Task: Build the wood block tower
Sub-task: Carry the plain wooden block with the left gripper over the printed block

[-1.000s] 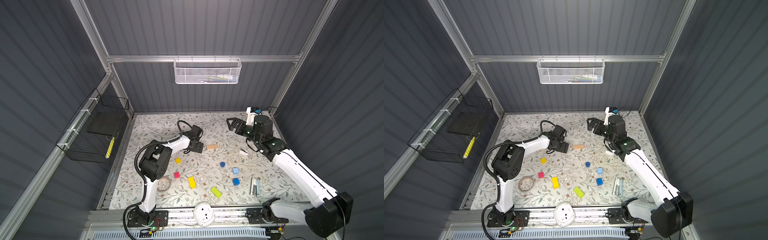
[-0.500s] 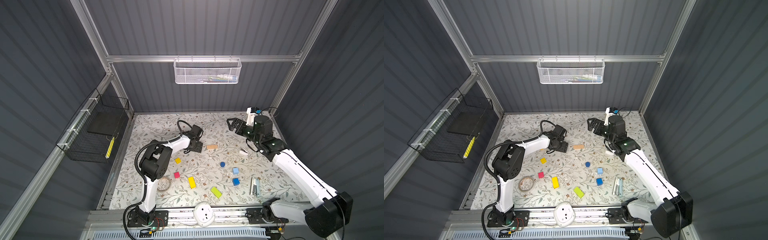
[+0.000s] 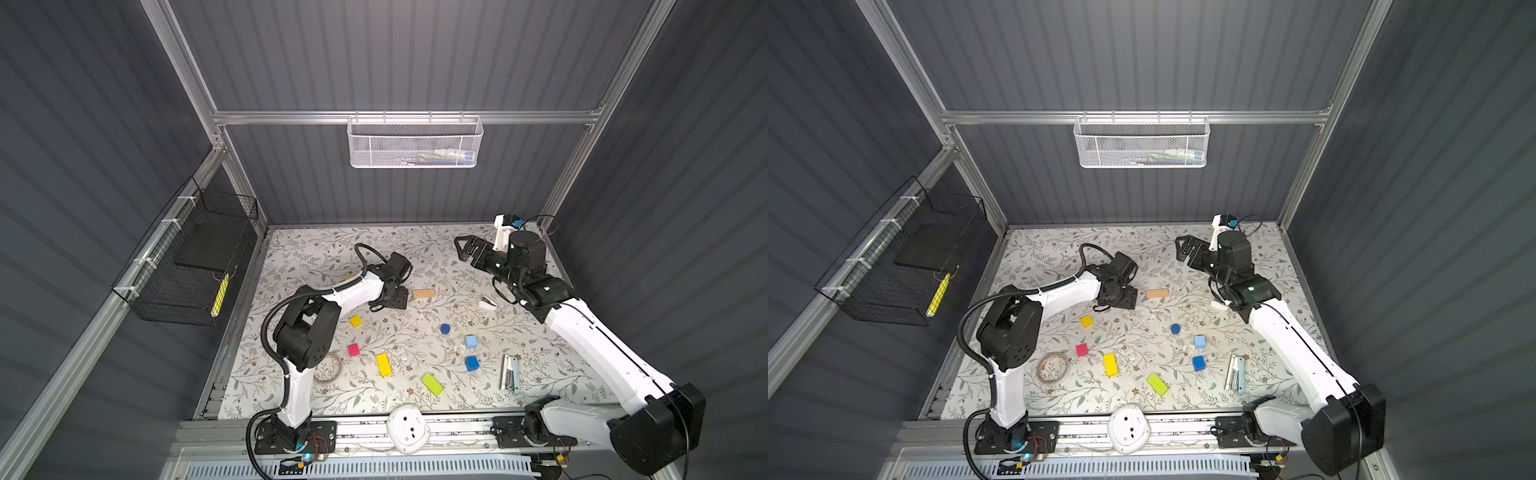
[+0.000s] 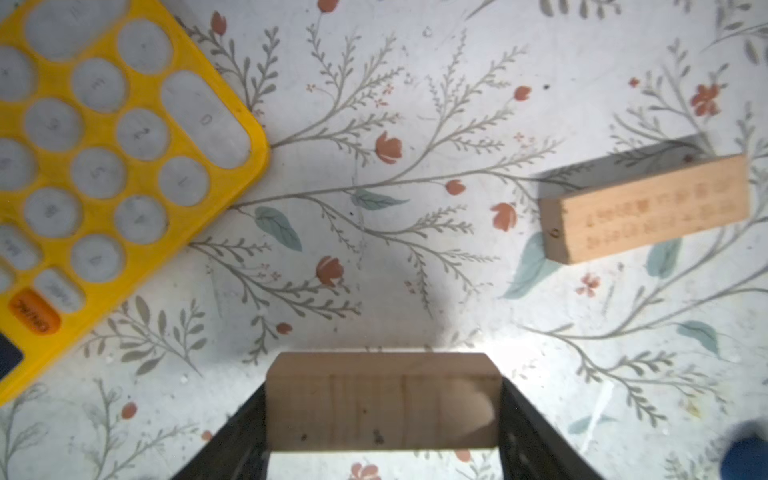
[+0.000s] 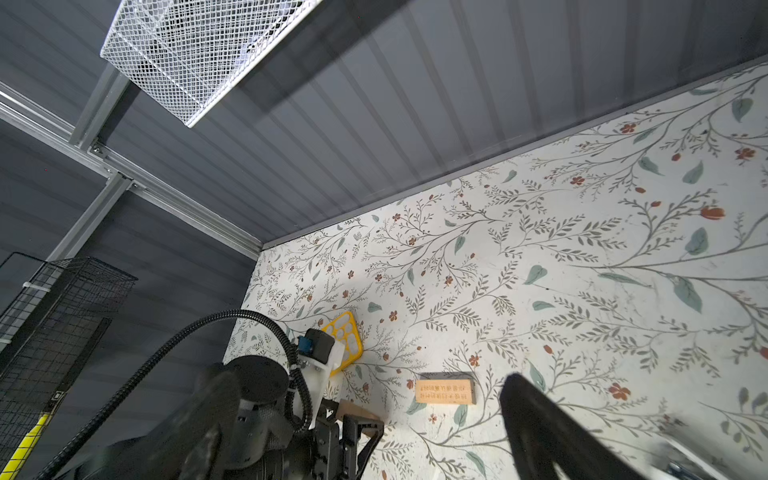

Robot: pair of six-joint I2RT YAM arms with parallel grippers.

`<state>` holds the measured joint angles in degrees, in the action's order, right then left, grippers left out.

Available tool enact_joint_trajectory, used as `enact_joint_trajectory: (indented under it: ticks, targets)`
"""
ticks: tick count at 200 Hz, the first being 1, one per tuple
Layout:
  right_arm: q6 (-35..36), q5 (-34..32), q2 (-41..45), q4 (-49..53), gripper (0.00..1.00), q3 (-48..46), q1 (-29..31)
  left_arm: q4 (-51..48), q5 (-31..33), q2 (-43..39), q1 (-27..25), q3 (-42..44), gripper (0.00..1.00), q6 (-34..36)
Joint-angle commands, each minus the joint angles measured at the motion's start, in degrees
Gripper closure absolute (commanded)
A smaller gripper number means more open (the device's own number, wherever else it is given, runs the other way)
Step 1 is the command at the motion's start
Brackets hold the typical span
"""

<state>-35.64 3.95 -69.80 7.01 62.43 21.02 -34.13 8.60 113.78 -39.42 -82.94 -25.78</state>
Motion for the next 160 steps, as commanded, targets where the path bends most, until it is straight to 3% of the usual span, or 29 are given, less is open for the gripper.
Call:
enact_joint_trajectory:
  ticks: [1,83,160]
  targets:
    - [-0.1,0.0,1.2,-1.0,0.01,-0.9,-0.4,-4.3,0.9,-1.5,-2.0,-1.7,0.35,-4.7]
    - [-0.7,1.0,4.7,-2.2,0.01,-3.7,-2.3,-3.9,0.3,2.1,-7.8,-6.5,0.36,-12.4]
    - [-1.8,2.5,7.0,-3.7,0.01,-6.1,-4.8,-4.4,0.7,8.6,-9.9,-12.6,0.36,-16.8]
